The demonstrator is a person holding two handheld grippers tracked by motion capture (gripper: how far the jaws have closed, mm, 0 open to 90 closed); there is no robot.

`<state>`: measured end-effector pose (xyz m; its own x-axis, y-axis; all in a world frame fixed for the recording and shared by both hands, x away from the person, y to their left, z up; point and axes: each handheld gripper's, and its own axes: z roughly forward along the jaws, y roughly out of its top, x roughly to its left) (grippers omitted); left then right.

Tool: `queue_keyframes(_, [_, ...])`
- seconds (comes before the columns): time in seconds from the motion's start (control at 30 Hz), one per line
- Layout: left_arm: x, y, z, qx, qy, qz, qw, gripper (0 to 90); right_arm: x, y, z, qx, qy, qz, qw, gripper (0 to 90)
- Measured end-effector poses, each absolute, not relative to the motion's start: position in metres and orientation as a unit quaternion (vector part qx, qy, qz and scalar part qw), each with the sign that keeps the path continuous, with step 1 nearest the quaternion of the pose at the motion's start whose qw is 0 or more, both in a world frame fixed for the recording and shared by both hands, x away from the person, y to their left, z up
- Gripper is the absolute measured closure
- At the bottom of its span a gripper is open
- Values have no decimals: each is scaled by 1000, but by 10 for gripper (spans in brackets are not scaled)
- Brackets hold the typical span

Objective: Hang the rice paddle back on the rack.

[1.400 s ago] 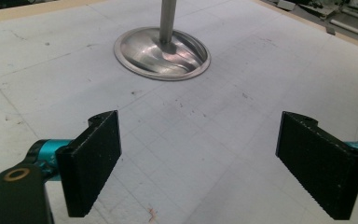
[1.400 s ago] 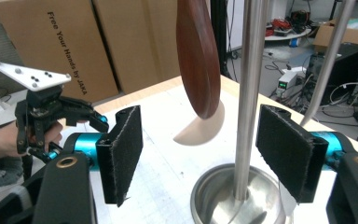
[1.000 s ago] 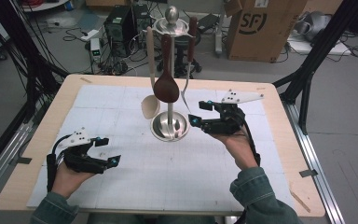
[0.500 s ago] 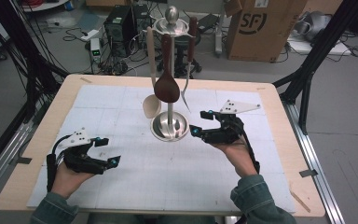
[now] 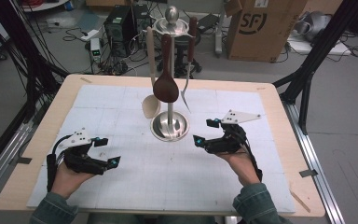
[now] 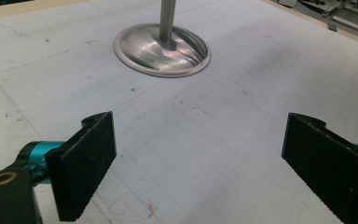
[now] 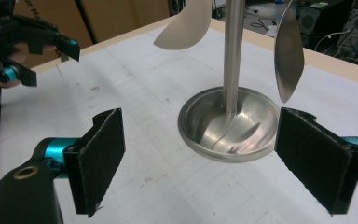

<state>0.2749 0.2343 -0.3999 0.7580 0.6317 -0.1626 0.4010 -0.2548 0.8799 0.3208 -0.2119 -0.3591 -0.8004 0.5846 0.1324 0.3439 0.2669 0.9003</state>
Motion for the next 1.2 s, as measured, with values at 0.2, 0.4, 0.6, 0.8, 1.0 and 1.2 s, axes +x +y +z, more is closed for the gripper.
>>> queue_keyframes(0.2, [275, 235, -400, 784, 331, 115, 513, 87, 314, -216, -369, 296, 791, 523, 118, 114])
queue_keyframes(0.4, [274, 234, -400, 785, 328, 113, 514, 68, 309, -218, -378, 294, 793, 520, 118, 104])
queue_keyframes(0.6, [274, 235, -400, 785, 328, 112, 514, 66, 305, -221, -386, 300, 793, 517, 117, 71])
queue_keyframes(0.8, [274, 235, -400, 786, 327, 112, 512, 59, 302, -223, -392, 310, 794, 510, 120, 11])
queue_keyframes(1.0, [274, 237, -401, 785, 332, 113, 511, 16, 296, -232, -399, 323, 792, 504, 120, 5])
queue_keyframes(1.2, [274, 237, -402, 786, 331, 111, 510, 16, 286, -241, -405, 336, 791, 495, 128, 5])
